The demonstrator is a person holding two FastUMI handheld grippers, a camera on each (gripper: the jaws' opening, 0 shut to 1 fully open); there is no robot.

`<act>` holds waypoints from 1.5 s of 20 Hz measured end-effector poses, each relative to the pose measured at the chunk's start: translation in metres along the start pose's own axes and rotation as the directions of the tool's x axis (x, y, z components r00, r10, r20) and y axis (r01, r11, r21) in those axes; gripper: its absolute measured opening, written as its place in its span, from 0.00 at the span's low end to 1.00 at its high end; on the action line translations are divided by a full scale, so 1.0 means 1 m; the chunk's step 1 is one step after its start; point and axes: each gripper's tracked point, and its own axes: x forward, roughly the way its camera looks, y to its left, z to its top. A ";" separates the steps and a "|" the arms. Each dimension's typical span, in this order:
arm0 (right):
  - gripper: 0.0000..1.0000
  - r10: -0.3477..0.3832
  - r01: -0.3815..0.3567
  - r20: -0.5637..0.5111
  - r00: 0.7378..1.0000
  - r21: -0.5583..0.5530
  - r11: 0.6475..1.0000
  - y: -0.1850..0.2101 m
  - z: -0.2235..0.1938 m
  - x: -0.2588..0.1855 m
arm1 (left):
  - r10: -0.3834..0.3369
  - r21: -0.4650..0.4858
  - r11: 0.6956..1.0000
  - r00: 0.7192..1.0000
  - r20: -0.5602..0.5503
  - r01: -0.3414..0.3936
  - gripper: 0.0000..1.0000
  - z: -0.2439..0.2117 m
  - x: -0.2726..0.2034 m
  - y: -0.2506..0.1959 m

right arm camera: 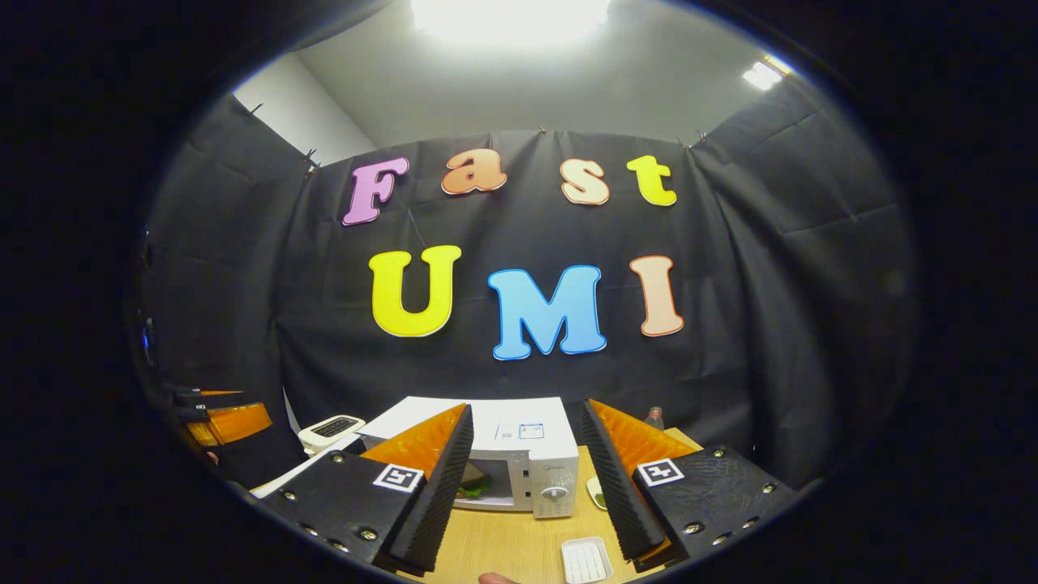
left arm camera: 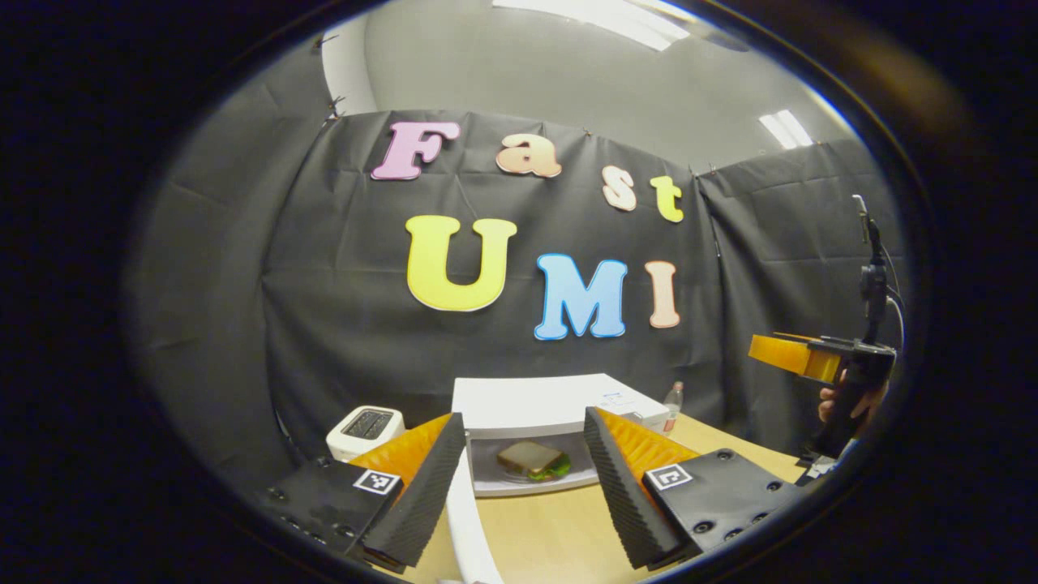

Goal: Open the microwave oven with the left hand, put the food in, and close the microwave oven.

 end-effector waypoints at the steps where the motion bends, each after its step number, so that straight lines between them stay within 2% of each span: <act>1: 0.81 0.000 0.000 0.006 1.000 -0.009 1.000 0.000 0.000 -0.002 | -0.015 -0.028 0.999 1.000 -0.011 0.015 0.94 -0.002 -0.002 -0.003; 2: 0.81 0.004 -0.004 0.018 1.000 -0.014 1.000 0.002 0.000 -0.002 | -0.036 -0.065 0.997 0.999 -0.025 0.034 0.77 -0.006 -0.006 -0.004; 3: 0.81 0.012 -0.012 0.030 0.999 -0.017 1.000 0.005 0.002 -0.003 | -0.027 -0.091 0.996 0.999 -0.038 0.024 0.60 -0.011 -0.011 0.002; 6: 0.81 0.014 -0.013 0.030 0.999 -0.009 1.000 0.007 0.003 -0.004 | 0.116 -0.069 0.990 0.988 -0.101 -0.123 0.10 -0.033 -0.028 0.058; 11: 0.82 0.003 -0.002 -0.011 1.000 0.023 1.000 0.018 -0.014 0.002 | 0.193 -0.005 0.980 0.959 -0.209 -0.198 0.07 -0.082 -0.068 0.110; 12: 0.95 0.001 -0.001 -0.014 1.000 0.023 1.000 0.020 -0.016 0.003 | 0.199 0.016 0.979 0.952 -0.234 -0.201 0.07 -0.094 -0.073 0.116; 13: 0.99 0.001 -0.001 -0.017 1.000 0.024 1.000 0.022 -0.016 0.000 | 0.196 0.033 0.980 0.947 -0.256 -0.194 0.07 -0.104 -0.078 0.119; 14: 0.98 0.000 0.000 -0.022 1.000 0.026 1.000 0.023 -0.019 0.001 | 0.185 0.044 0.983 0.945 -0.270 -0.180 0.10 -0.114 -0.080 0.117; 15: 0.98 0.001 0.000 -0.027 1.000 0.027 1.000 0.025 -0.020 0.000 | 0.167 0.049 0.986 0.944 -0.285 -0.160 0.07 -0.121 -0.081 0.113; 19: 0.98 -0.016 0.017 -0.042 0.999 0.019 1.000 0.025 -0.023 -0.002 | 0.070 0.034 0.997 0.926 -0.371 -0.062 0.07 -0.164 -0.080 0.088; 20: 0.98 -0.018 0.018 -0.037 0.999 0.016 1.000 0.025 -0.021 -0.003 | 0.047 0.031 0.999 0.920 -0.390 -0.038 0.10 -0.173 -0.080 0.081; 21: 0.98 -0.019 0.019 -0.032 0.999 0.015 1.000 0.024 -0.019 -0.003 | 0.029 0.027 0.999 0.913 -0.407 -0.019 0.07 -0.180 -0.082 0.074; 24: 0.98 -0.024 0.025 -0.029 0.999 0.014 1.000 0.022 -0.020 -0.003 | 0.015 0.017 1.000 0.913 -0.409 -0.008 0.07 -0.179 -0.082 0.066; 29: 0.98 -0.065 0.065 -0.041 0.997 -0.006 0.998 0.009 -0.020 -0.001 | -0.058 0.014 0.998 0.909 -0.412 0.069 0.10 -0.178 -0.075 0.030; 30: 0.99 -0.071 0.071 -0.040 0.997 0.003 0.997 0.007 -0.018 -0.002 | -0.075 0.005 0.996 0.909 -0.411 0.084 0.07 -0.178 -0.071 0.021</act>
